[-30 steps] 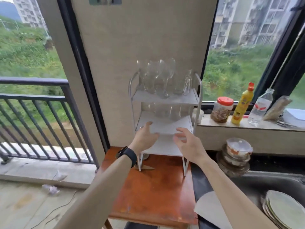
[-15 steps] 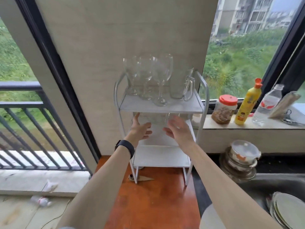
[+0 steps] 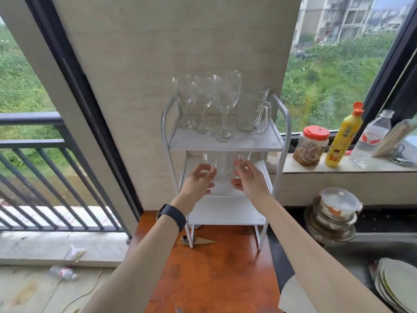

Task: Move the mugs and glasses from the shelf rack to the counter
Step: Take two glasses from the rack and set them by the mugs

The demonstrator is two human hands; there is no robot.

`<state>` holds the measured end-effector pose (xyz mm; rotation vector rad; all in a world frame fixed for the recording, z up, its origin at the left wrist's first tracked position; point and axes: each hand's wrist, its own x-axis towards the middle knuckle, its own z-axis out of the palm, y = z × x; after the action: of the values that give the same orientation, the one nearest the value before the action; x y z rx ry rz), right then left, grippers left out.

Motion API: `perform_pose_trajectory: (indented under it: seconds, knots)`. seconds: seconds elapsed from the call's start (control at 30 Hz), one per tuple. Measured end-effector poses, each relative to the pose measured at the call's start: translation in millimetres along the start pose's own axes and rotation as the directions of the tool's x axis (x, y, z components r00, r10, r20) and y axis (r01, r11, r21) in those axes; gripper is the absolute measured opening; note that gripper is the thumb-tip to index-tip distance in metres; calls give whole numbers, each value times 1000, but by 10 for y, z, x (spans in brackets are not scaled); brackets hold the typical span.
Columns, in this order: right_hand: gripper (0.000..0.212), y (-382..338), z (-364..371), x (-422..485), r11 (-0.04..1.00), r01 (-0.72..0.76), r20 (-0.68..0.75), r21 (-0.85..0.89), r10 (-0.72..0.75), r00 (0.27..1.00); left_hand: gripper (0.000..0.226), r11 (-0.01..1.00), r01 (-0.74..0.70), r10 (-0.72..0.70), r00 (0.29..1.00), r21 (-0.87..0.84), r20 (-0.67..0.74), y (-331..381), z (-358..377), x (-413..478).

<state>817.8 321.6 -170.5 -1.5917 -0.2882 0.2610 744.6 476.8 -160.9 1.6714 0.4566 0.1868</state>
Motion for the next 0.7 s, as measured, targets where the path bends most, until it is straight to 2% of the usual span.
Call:
perform_pose_trajectory:
  seconds: [0.17,0.27,0.43,0.57,0.7]
  knots:
    - [24,26,-46,-191,999,-31,21,-10,31,999,25,986,-75,76,997,147,-4,-38,-44,-171]
    - [33,-23,-61,-263,996,-79,38,-36,80,996,29,982,-44,47,999,181,-17,-41,-32,-215]
    - [56,-207,-82,-209,974,-118,40,-192,128,991,62,978,122,-145,981,167,131,49,27,-237]
    - [60,-267,-65,-170,964,-103,23,-245,112,993,60,982,159,-170,979,98,115,129,100,-195]
    - [57,-203,-59,-164,977,-100,15,-189,105,994,52,985,175,-174,984,1,24,80,186,-168]
